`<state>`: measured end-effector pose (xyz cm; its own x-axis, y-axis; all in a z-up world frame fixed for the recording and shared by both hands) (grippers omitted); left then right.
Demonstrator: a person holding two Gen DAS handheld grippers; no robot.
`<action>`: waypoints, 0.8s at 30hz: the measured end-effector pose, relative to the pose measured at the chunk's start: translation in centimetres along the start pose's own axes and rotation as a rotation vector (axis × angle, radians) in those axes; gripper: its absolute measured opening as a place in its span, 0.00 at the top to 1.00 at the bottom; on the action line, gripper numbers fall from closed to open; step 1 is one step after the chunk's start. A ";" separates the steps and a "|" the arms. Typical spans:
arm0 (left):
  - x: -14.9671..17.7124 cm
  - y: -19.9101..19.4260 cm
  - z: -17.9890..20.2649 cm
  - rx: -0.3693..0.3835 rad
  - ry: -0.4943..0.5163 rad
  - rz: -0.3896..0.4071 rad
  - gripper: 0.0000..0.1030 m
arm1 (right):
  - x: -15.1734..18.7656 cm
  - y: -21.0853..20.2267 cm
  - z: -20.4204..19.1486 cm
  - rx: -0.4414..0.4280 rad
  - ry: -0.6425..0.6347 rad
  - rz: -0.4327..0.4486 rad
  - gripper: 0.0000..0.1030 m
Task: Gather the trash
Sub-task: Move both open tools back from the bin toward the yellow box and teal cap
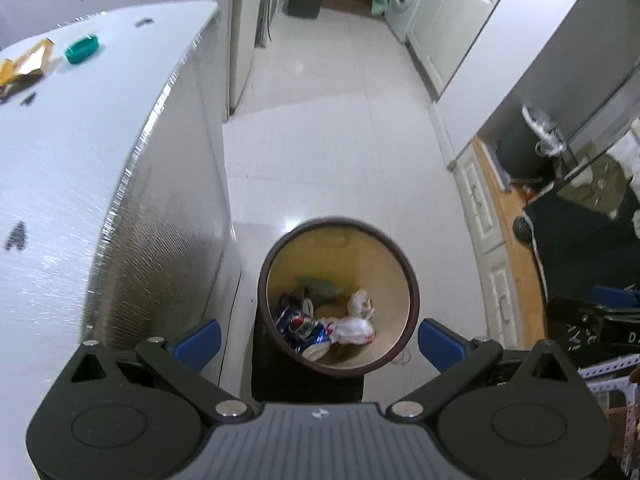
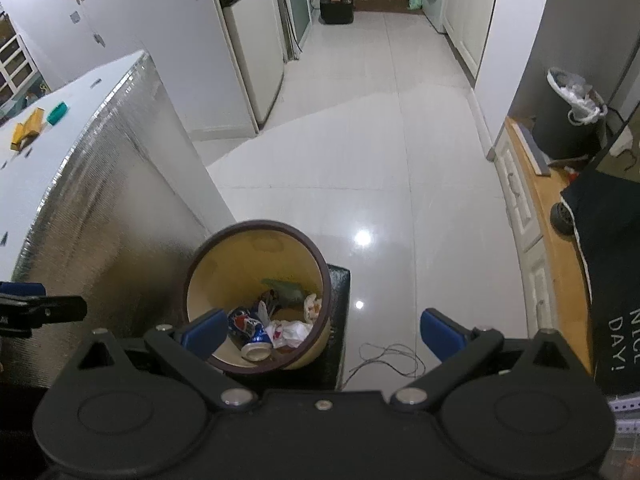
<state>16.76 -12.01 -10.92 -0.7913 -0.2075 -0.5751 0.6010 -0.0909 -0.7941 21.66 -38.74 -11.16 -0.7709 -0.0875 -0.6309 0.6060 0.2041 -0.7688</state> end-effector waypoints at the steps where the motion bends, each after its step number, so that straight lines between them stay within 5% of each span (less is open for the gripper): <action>1: -0.3 -0.5 -0.1 -0.003 -0.007 0.012 0.00 | -0.3 -0.4 -0.1 -0.003 -0.005 0.008 0.00; 11: -4.3 -6.6 -4.4 -0.042 -0.068 0.179 0.00 | -3.5 -2.9 -4.3 -0.064 -0.071 0.097 0.00; 24: -9.9 -10.3 -15.3 -0.137 -0.127 0.312 0.00 | -8.7 -1.4 -15.5 -0.167 -0.163 0.216 0.00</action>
<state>16.72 5.94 -0.06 -0.5469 -0.3244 -0.7718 0.7839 0.1251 -0.6081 24.49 -23.19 -2.95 -0.5778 -0.1774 -0.7967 0.7013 0.3914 -0.5957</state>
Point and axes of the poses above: each gripper's, at about its wrist camera, not at the fingertips, and y roughly the way its jaws point, z to its right, x to its underside, the point moved 4 cm from there along y, roughly the way its jaws point, and after that the axes turned 11 degrees about z, right-handed, at the moved point
